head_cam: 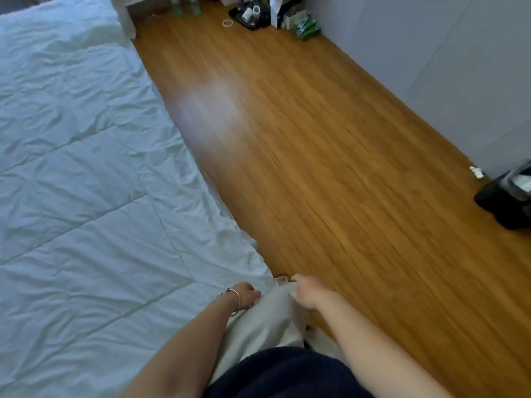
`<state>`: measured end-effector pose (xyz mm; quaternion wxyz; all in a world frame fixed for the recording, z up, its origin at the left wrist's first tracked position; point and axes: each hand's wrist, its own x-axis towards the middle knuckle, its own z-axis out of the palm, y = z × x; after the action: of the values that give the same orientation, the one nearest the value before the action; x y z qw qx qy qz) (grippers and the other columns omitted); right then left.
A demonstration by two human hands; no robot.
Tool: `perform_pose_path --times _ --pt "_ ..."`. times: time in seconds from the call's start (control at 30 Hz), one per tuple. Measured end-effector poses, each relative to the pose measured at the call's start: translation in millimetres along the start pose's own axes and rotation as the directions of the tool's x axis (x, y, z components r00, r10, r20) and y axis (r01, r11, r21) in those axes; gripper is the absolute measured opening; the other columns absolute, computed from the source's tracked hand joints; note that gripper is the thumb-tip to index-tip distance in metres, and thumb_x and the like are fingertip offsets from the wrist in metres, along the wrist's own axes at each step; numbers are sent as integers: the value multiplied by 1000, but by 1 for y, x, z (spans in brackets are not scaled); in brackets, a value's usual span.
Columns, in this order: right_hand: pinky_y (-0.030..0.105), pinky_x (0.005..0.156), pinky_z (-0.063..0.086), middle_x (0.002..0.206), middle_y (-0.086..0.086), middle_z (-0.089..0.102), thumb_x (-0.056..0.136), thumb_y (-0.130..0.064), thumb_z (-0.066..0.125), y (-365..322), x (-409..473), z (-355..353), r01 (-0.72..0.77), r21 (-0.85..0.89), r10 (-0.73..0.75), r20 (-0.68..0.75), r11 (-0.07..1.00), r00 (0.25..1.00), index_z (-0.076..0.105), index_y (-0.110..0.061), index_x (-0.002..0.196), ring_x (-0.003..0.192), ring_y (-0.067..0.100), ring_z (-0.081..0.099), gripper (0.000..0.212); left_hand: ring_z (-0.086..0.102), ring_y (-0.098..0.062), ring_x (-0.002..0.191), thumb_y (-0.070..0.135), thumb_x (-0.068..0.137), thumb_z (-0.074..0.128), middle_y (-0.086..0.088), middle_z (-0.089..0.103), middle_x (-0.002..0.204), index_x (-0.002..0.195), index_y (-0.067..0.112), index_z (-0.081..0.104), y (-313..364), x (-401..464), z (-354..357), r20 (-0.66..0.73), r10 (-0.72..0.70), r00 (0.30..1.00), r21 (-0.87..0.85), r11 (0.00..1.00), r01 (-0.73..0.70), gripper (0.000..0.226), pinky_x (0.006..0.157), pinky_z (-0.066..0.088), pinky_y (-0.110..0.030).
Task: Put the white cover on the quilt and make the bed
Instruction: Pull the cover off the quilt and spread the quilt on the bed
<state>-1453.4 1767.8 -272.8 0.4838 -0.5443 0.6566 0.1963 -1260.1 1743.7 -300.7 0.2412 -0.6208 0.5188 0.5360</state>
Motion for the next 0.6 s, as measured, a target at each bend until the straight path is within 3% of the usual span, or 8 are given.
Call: perform_pose_path --times 0.1,0.2,0.27,0.5,0.6 --pt "34 104 40 145 8 46 100 -38 45 19 8 -4 -56 181 64 -35 982 997 41 -17 143 127 26 47 48 61 -22 97 37 97 45 -10 65 117 119 9 60 27 17 -15 34 31 999 -107 994 -28 39 92 47 -32" --pt "32 105 37 149 7 41 101 -39 46 35 19 -22 -117 368 116 26 923 993 33 -15 149 132 23 44 55 53 -22 118 47 90 52 -4 56 131 129 17 57 59 38 -31 64 96 993 -69 993 -91 50 101 39 -32" --pt "33 107 37 153 6 37 100 -42 47 45 33 -46 -150 385 129 78 911 988 28 -18 152 136 23 41 61 50 -16 113 44 93 53 0 55 131 130 20 57 85 56 -47 70 142 987 -53 989 -138 44 96 36 -25" --pt "36 109 37 154 5 35 101 -42 44 47 116 -214 -185 81 180 69 979 981 26 -20 153 137 26 40 60 55 -19 115 41 94 54 -1 61 126 124 21 61 178 134 -164 54 187 981 -26 982 -185 37 97 40 -26" --pt "38 108 38 153 5 38 101 -43 43 18 157 -294 -143 -37 144 45 989 988 30 -22 151 135 25 42 56 55 -18 110 42 95 53 0 62 123 124 22 60 204 147 -236 -10 182 983 -116 976 -182 36 97 42 -30"
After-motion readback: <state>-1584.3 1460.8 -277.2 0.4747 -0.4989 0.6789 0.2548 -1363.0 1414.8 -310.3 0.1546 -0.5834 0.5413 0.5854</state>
